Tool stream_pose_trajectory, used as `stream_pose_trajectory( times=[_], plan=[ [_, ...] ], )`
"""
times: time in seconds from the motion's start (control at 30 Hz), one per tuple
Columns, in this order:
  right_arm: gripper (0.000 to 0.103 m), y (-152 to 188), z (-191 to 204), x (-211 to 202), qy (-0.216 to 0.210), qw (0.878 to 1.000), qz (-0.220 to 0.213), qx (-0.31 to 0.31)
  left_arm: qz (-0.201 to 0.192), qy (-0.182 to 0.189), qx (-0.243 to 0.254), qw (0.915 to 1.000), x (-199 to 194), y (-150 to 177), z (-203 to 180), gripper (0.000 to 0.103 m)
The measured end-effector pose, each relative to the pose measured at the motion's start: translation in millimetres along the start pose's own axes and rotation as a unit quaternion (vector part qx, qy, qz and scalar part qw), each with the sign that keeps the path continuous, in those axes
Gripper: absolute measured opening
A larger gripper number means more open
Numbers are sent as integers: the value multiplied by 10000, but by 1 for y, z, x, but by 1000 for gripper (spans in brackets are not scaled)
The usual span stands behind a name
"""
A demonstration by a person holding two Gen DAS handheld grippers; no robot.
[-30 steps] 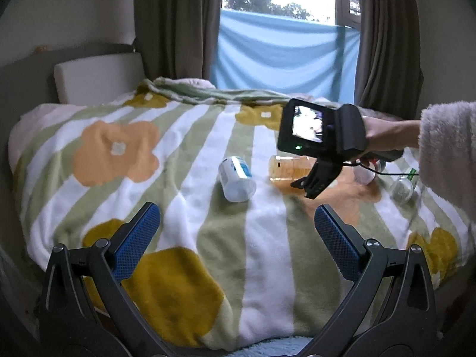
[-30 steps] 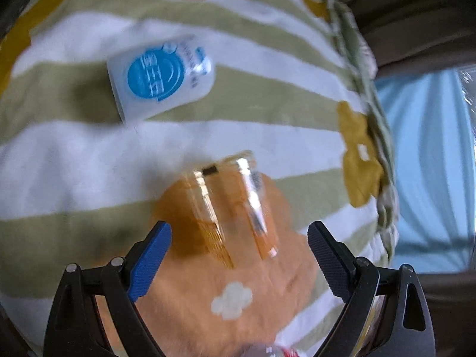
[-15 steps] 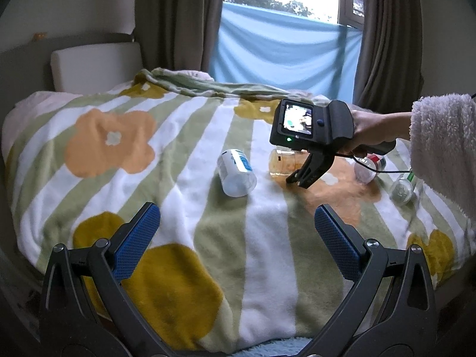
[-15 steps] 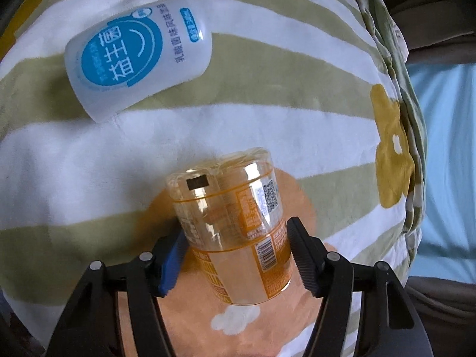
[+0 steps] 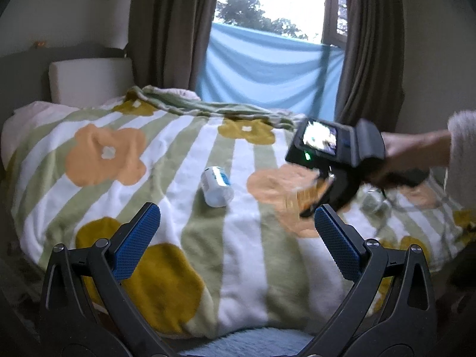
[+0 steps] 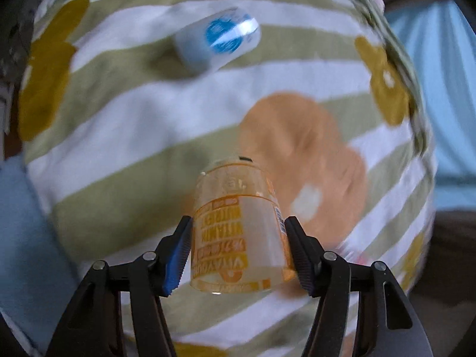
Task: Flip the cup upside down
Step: 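Lift the clear cup with the right gripper and carry it toward the left gripper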
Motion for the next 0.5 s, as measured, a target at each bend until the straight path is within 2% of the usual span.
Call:
stream_pose_trajectory(
  times=[0.07,0.23,0.27,0.33,0.43,0.5],
  plan=[
    [56,16,16,-2,-236,9993,-10,273,-28,82,12,10000,-6,0,-4,103],
    [55,39,31,-9,-329,9923,-570,1052,-106,159,123,9997,-20,-1,-13,103],
    [55,44,29,-10,-408,9859,-778,1421,-119,175,125,9997,-22,-2,-14,103],
    [55,46,24,-12,-462,9790,-920,1760,-164,193,146,9996,-28,-3,-15,103],
    [55,43,7,-19,-619,9616,-1305,2334,-217,169,158,9995,-31,-5,-15,103],
    [55,33,-5,-22,-855,9432,-1548,2812,-219,197,128,9995,-30,-5,-16,103]
  ],
)
Point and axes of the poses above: each gripper's, at about its wrist camera, not at the fingertips, and x roughly the way its jaws point, z to its left, y to its underside, the point moved 8 cm from there along x, roughly the way its jaws point, and after that the axes turned 12 degrees about y, right-handed, at the moved point
